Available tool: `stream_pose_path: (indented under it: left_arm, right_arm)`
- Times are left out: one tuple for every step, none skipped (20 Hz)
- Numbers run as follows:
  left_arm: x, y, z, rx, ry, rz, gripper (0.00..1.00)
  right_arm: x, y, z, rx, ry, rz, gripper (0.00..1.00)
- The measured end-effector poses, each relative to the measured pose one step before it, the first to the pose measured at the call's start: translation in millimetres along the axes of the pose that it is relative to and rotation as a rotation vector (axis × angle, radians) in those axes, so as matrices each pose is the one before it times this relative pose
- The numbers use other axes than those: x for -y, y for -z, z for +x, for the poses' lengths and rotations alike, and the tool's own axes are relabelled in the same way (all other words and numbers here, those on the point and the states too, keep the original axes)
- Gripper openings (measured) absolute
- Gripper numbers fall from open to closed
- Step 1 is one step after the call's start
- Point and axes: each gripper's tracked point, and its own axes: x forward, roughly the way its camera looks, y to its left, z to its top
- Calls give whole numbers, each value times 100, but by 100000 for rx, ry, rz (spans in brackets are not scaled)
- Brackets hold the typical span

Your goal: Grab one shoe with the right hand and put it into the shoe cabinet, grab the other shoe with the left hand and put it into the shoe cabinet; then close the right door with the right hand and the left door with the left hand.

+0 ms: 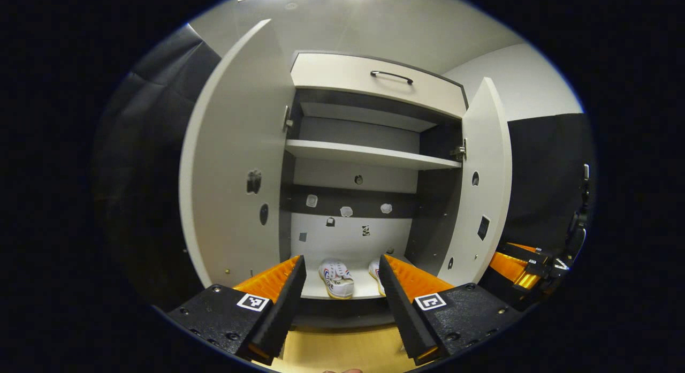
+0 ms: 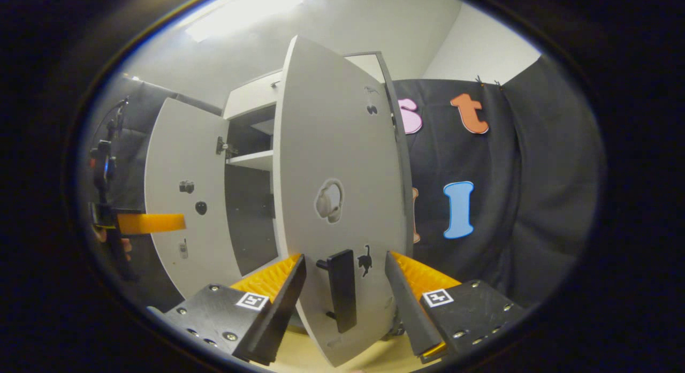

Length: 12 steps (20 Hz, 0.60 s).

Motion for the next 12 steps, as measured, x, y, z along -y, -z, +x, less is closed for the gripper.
stream_pose_path:
  left_arm:
    - [-523, -218, -682, 661, -1770, 443, 84]
    - [-682, -122, -630, 479, -2093, 268, 82]
    - [-733, -201, -526, 611, -2434, -104, 82]
    - [-818, -78, -515, 237, -2321, -277, 82]
    - [-837, -218, -434, 239, -2408, -525, 84]
    - [-915, -9, -328, 98, -2522, -534, 82]
    - [-930, -104, -313, 48, -2525, -328, 82]
    - [-905, -41, -147, 124, -2558, -148, 82]
    - [-855, -23, -184, 53, -2433, 208, 82]
    - [-874, -34, -83, 42, -2311, 473, 82]
    - [-885, -31, 11, 86, -2506, 503, 82]
    - [-699, -3, 250, 62, -2146, 405, 82]
  right_arm:
    - [40, -10, 111, 167, 63, 87, 89]
    - [60, -39, 44, 79, -99, 257, 89]
    - [41, -41, 31, 159, -122, 523, 89]
    - [17, -68, 94, 75, -65, 489, 89]
    - [132, -46, 174, 154, -46, 443, 89]
    - [51, 48, 107, -96, 19, 353, 89]
    - [124, 30, 57, 94, -45, 384, 89]
    - [-9, -5, 95, 107, -64, 334, 89]
    - [75, 75, -64, -209, -60, 381, 89]
    - [-16, 36, 30, -92, -118, 477, 89]
    - [92, 50, 103, -122, -98, 350, 89]
    - [12, -72, 60, 29, -66, 85, 89]
